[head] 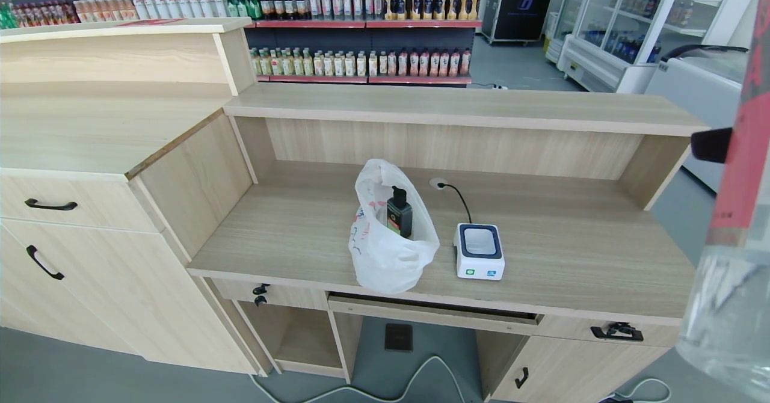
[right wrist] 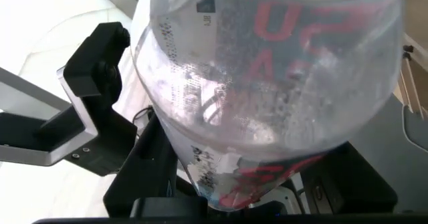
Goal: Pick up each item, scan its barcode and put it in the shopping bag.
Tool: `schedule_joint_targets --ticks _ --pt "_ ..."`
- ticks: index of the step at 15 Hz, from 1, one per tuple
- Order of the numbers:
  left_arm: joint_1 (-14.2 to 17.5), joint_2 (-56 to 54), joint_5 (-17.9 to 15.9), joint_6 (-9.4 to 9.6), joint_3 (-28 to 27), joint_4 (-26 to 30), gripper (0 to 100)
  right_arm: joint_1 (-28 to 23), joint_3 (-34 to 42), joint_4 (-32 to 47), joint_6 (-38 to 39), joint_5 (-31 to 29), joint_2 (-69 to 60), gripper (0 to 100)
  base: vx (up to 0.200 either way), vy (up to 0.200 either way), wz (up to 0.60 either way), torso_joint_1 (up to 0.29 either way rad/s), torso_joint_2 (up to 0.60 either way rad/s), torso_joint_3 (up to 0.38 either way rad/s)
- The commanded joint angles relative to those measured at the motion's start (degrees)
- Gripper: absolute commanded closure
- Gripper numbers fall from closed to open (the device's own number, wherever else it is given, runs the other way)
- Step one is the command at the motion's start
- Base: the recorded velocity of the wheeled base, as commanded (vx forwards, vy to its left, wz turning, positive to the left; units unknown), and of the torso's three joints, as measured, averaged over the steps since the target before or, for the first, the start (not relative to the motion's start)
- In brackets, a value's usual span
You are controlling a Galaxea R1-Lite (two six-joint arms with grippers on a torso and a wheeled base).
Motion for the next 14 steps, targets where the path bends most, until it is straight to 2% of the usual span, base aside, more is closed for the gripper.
schedule_joint_targets --ticks 1,5,8,10,14 --pt "0.0 0.0 0.1 0.02 0.0 0.0 0 0.4 0.1 0.0 -0.1 0.0 -0.2 100 0.000 0.000 0.00 0.000 0.00 0.000" --pt "0.0 0.0 0.1 0.02 0.0 0.0 0 1.4 -0.6 -0.2 -0.3 0.1 0.0 100 0.000 0.000 0.00 0.000 0.00 0.000" --pt "0.0 0.0 0.1 0.02 0.0 0.0 0 4.8 0.0 -0.1 -1.9 -0.1 0.0 100 0.000 0.000 0.00 0.000 0.00 0.000" --pt "0.0 0.0 0.0 0.02 0.0 0.0 0 4.9 1.9 -0.1 -5.0 -0.1 0.4 100 0.000 0.000 0.00 0.000 0.00 0.000" --pt "0.0 0.0 0.0 0.02 0.0 0.0 0 5.3 3.7 0.0 -5.7 -0.1 0.0 100 0.000 0.000 0.00 0.000 0.00 0.000"
